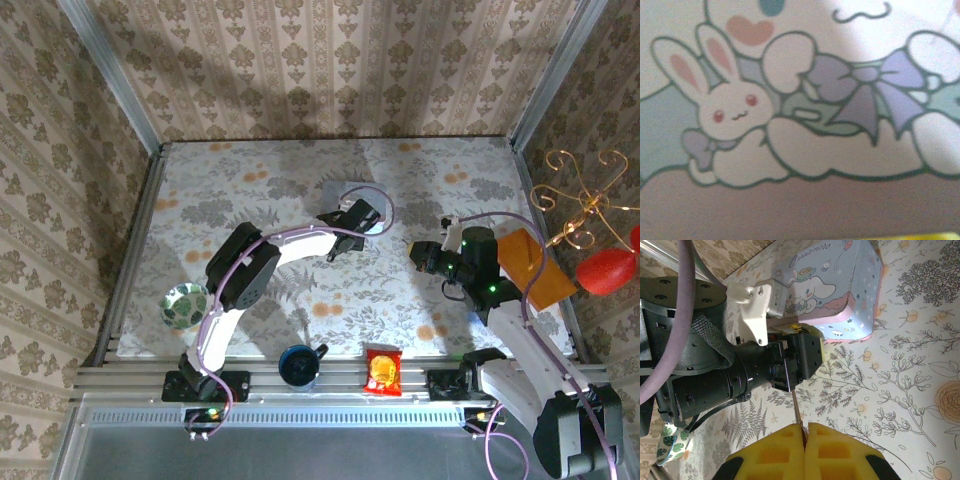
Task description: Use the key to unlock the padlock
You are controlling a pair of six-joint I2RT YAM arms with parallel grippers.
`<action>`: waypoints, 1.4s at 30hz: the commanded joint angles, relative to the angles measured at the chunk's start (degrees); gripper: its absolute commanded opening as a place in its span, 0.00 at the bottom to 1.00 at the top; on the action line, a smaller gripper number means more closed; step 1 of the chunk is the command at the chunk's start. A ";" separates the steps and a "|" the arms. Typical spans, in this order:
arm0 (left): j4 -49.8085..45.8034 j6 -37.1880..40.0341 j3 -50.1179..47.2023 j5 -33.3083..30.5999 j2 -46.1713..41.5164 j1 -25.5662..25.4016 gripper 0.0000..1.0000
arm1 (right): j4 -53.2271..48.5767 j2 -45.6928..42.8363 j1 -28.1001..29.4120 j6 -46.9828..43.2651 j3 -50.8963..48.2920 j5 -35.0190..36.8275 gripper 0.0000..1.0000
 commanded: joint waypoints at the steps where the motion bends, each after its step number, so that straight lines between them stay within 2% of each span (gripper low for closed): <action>1: -0.48 0.46 1.59 -0.78 0.67 -0.27 0.44 | 0.79 -1.15 -0.43 1.07 -1.09 0.87 0.00; 5: -0.43 0.01 1.34 -0.33 0.83 -0.30 0.43 | 1.16 -1.47 -0.40 1.32 -1.71 0.80 0.00; 9: -0.80 -0.25 1.55 0.42 1.52 -0.02 0.48 | 1.45 -1.63 -0.43 1.67 -2.06 0.78 0.00; 14: -0.53 0.09 1.95 0.46 1.81 0.01 0.46 | 1.72 -1.63 -0.42 1.76 -2.24 0.80 0.00; 18: -0.48 0.44 2.39 1.10 1.90 0.01 0.33 | 1.89 -1.46 -0.39 1.76 -2.25 0.98 0.00; 22: -0.26 0.15 2.48 2.85 1.12 0.07 0.16 | 1.99 -0.90 -0.39 1.68 -2.55 1.05 0.00; 26: 0.86 -3.40 1.18 8.75 -0.90 0.92 0.11 | 3.94 0.41 -0.35 2.40 -4.09 0.55 0.00; 30: 3.35 -8.87 -1.49 15.37 -4.21 2.33 0.02 | 11.23 2.75 -0.28 5.10 -7.95 -0.89 0.00; 38: 7.07 -19.63 -4.45 24.42 -8.12 4.63 0.00 | 32.14 9.85 2.13 6.89 -15.60 -1.13 0.00; 42: 11.05 -23.08 -7.01 27.15 -10.46 5.41 0.00 | 36.94 13.69 2.81 5.56 -15.24 -1.46 0.00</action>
